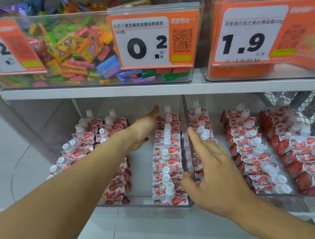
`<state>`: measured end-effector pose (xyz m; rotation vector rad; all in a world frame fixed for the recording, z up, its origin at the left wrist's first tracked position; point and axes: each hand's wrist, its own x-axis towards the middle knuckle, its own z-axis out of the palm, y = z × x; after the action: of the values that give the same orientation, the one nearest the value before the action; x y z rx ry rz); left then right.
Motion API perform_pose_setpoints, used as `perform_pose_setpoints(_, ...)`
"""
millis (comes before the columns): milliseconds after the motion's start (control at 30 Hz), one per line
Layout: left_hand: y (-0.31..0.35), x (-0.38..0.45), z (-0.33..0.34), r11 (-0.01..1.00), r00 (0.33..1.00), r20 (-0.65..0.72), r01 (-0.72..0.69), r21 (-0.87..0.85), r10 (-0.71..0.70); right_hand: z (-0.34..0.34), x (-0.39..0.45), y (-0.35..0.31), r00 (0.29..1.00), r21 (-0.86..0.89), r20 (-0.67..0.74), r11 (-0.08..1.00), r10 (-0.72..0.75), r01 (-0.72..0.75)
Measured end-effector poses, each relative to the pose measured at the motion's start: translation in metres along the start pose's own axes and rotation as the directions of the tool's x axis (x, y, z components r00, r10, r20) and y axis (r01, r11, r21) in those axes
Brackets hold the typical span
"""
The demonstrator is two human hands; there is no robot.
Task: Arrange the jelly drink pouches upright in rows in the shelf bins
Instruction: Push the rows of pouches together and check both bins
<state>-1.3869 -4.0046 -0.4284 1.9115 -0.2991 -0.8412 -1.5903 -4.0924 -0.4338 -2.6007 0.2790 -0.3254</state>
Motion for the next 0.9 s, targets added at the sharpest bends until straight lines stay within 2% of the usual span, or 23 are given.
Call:
perform_pose_setpoints(67, 0.009, -0.015, -0.011, 0.975, 0.986, -0.136, -0.067, 0.212, 0.097, 0.0, 0.0, 0.001, 1.0, -0.01, 0.004, 1.0, 0.011, -0.011)
perform_pose_setpoints(133, 0.012, -0.045, -0.027, 0.891, 0.948, -0.162, -0.185, 0.415, 0.272, -0.002, 0.001, -0.001, 1.0, -0.031, 0.008, 0.999, 0.016, -0.016)
perform_pose_setpoints(200, 0.005, -0.082, -0.047, 0.764, 0.881, -0.166, -0.276, 0.583, 0.444, -0.005, 0.001, -0.004, 0.998, -0.037, 0.036, 0.998, 0.042, -0.041)
perform_pose_setpoints(267, -0.011, -0.117, -0.066, 0.633, 0.789, -0.227, -0.248, 0.733, 0.571, -0.01, 0.0, -0.009, 0.995, -0.069, 0.065, 0.995, 0.077, -0.072)
perform_pose_setpoints(300, -0.02, -0.131, -0.075, 0.581, 0.755, -0.249, -0.207, 0.787, 0.607, -0.013, -0.001, -0.012, 0.998, -0.073, 0.033, 0.996, 0.046, -0.043)
perform_pose_setpoints(367, -0.039, -0.153, -0.09, 0.529, 0.752, -0.288, -0.095, 0.843, 0.594, -0.018, -0.003, -0.029, 0.975, -0.065, -0.144, 0.985, -0.167, 0.159)
perform_pose_setpoints(400, -0.049, -0.161, -0.095, 0.523, 0.77, -0.31, -0.037, 0.851, 0.558, -0.017, -0.004, -0.041, 0.926, -0.05, -0.239, 0.956, -0.293, 0.289)
perform_pose_setpoints(433, -0.059, -0.167, -0.099, 0.525, 0.797, -0.328, 0.016, 0.851, 0.508, -0.013, -0.004, -0.054, 0.885, -0.025, -0.269, 0.921, -0.38, 0.388)
perform_pose_setpoints(467, -0.067, -0.173, -0.1, 0.518, 0.831, -0.33, 0.06, 0.853, 0.448, -0.007, -0.002, -0.068, 0.878, 0.012, -0.23, 0.901, -0.419, 0.433)
perform_pose_setpoints(500, -0.073, -0.175, -0.099, 0.487, 0.863, -0.311, 0.089, 0.869, 0.398, 0.0, 0.003, -0.085, 0.903, 0.064, -0.134, 0.905, -0.409, 0.42)
perform_pose_setpoints(567, -0.081, -0.171, -0.096, 0.397, 0.89, -0.239, 0.072, 0.915, 0.388, 0.022, 0.022, -0.111, 0.954, 0.077, 0.156, 0.966, -0.257, 0.248)
perform_pose_setpoints(600, -0.084, -0.167, -0.096, 0.355, 0.893, -0.206, 0.056, 0.933, 0.399, 0.035, 0.037, -0.12, 0.945, 0.017, 0.293, 0.99, -0.142, 0.143)
perform_pose_setpoints(667, -0.088, -0.16, -0.104, 0.297, 0.905, -0.147, 0.024, 0.954, 0.398, 0.054, 0.062, -0.129, 0.875, -0.138, 0.482, 0.99, 0.038, 0.033)
perform_pose_setpoints(733, -0.09, -0.155, -0.116, 0.29, 0.926, -0.118, 0.009, 0.957, 0.359, 0.065, 0.075, -0.134, 0.801, -0.169, 0.587, 0.985, 0.12, -0.024)
perform_pose_setpoints(767, -0.093, -0.153, -0.12, 0.273, 0.929, -0.096, -0.005, 0.962, 0.357, 0.067, 0.077, -0.136, 0.786, -0.11, 0.607, 0.992, 0.12, -0.066)
perform_pose_setpoints(833, -0.094, -0.149, -0.121, 0.242, 0.897, -0.03, -0.087, 0.966, 0.441, 0.07, 0.077, -0.136, 0.782, 0.045, 0.612, 0.983, 0.114, -0.179)
perform_pose_setpoints(867, -0.093, -0.148, -0.117, 0.284, 0.868, -0.015, -0.145, 0.948, 0.496, 0.071, 0.076, -0.135, 0.776, 0.106, 0.615, 0.962, 0.137, -0.253)
perform_pose_setpoints(900, -0.09, -0.147, -0.112, 0.383, 0.867, -0.039, -0.179, 0.906, 0.497, 0.071, 0.075, -0.134, 0.763, 0.149, 0.622, 0.93, 0.177, -0.337)
